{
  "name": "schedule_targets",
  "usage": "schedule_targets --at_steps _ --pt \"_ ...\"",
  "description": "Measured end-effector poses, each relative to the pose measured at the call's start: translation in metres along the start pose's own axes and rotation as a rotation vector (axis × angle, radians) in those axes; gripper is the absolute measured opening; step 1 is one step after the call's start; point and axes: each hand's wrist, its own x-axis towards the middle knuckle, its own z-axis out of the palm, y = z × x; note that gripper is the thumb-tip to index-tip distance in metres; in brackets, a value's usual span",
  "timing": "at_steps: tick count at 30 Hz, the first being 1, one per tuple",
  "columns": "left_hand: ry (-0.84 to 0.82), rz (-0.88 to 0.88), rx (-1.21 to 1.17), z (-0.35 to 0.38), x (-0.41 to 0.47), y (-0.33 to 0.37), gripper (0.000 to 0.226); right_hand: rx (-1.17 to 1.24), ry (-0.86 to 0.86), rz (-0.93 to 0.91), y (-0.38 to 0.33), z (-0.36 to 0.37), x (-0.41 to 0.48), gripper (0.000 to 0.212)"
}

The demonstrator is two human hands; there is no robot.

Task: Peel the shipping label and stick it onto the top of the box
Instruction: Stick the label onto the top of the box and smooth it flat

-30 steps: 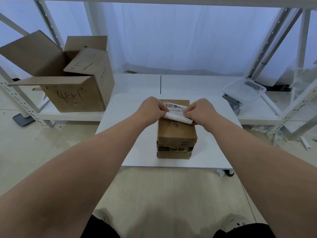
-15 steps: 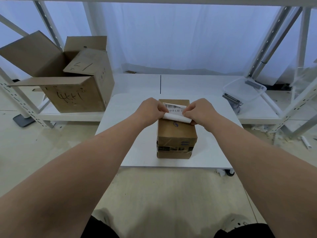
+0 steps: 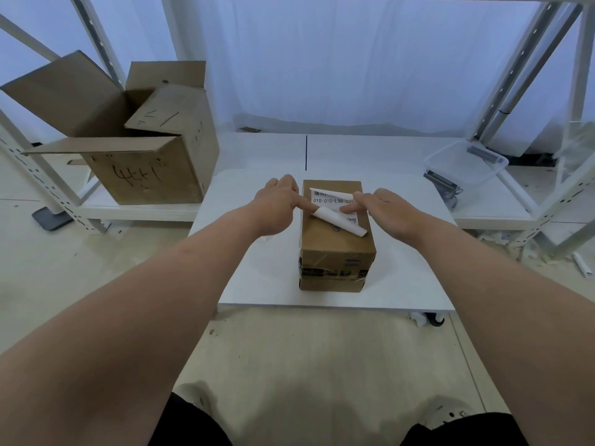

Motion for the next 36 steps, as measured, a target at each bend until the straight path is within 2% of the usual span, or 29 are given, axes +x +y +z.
schedule_targets --at_steps 2,8,14,16,20,25,28,33,36 --pt "0.023 -0.026 0.016 -0.002 -0.003 -0.005 0.068 0.01 0.043 0.013 0.001 -0.003 -0.004 0.039" --pt "0.028 0.036 0.089 -0.001 0.001 0.012 0.06 -0.085 0.076 0.0 -0.006 0.01 0.007 0.034" --pt "0.065 -0.056 0.072 -0.005 -0.004 0.002 0.074 -0.076 0.166 0.071 0.005 0.0 0.003 0.031" --pt "0.07 -0.054 0.044 -0.003 -0.004 0.003 0.072 -0.065 0.155 0.09 0.004 -0.001 0.001 0.041" --pt "0.035 -0.042 0.01 0.001 -0.003 0.007 0.069 -0.147 0.03 0.012 -0.011 0.013 0.001 0.037" --pt "0.019 -0.064 0.06 0.001 -0.009 0.001 0.07 -0.161 0.039 0.027 -0.006 0.008 -0.006 0.037" --pt "-0.017 -0.069 0.038 0.002 -0.015 -0.002 0.062 -0.193 0.074 0.003 -0.005 0.005 -0.011 0.036" --pt "-0.088 -0.075 -0.007 0.004 -0.024 -0.004 0.059 -0.167 -0.033 -0.102 -0.031 0.024 -0.019 0.036" --pt "-0.077 -0.082 0.018 0.004 -0.027 -0.004 0.061 -0.154 -0.032 -0.114 -0.028 0.021 -0.019 0.04"
